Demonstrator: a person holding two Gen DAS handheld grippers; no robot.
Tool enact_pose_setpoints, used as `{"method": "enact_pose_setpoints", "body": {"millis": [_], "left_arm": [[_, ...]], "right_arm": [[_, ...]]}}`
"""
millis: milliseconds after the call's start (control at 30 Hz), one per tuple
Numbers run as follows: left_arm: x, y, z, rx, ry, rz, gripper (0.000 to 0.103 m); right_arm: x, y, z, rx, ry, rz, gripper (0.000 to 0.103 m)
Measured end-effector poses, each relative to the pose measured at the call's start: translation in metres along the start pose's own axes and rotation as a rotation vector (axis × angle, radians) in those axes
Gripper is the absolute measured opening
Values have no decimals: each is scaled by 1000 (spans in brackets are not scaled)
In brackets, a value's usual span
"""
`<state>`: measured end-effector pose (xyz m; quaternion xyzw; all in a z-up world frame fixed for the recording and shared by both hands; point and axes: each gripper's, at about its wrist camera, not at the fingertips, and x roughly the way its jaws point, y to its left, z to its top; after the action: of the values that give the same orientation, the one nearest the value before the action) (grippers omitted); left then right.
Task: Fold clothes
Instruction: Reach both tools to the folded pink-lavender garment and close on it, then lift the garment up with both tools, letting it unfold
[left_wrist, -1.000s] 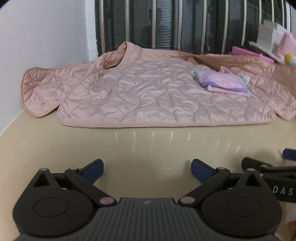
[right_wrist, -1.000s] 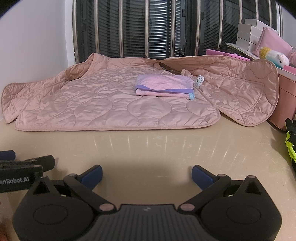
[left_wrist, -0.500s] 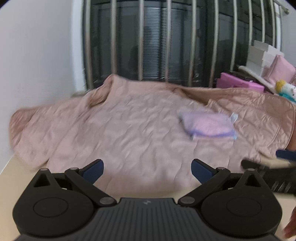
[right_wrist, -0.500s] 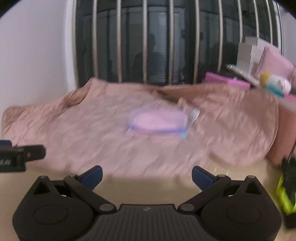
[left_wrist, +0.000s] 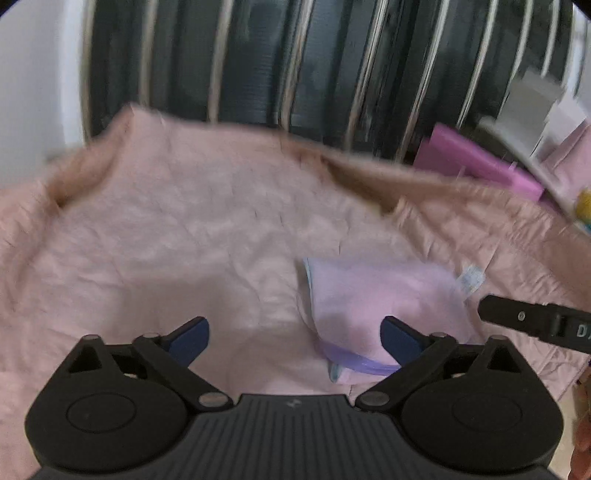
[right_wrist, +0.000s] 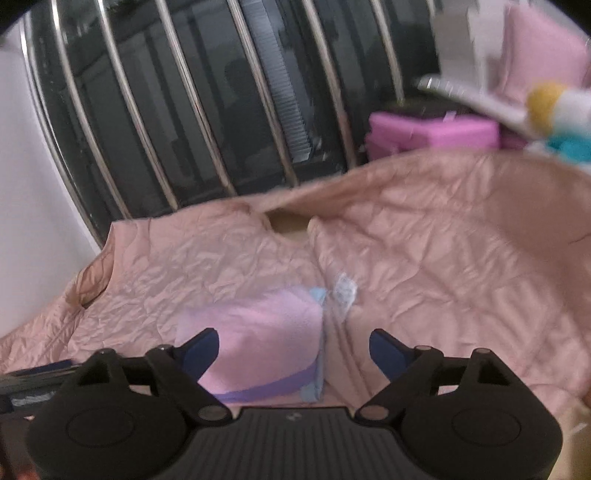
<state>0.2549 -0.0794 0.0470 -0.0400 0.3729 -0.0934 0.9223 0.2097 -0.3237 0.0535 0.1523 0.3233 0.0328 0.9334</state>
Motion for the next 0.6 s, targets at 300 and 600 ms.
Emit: {"method": "enact_pose_setpoints", "body": {"millis": [300, 600], "left_arm": [[24, 8, -3, -103, 54, -123, 1], [-113, 14, 23, -104, -206, -232, 0]], "right_arm": [[57, -10, 1, 42, 144, 48, 3], [-61, 40, 23, -55, -91, 228, 1]]}}
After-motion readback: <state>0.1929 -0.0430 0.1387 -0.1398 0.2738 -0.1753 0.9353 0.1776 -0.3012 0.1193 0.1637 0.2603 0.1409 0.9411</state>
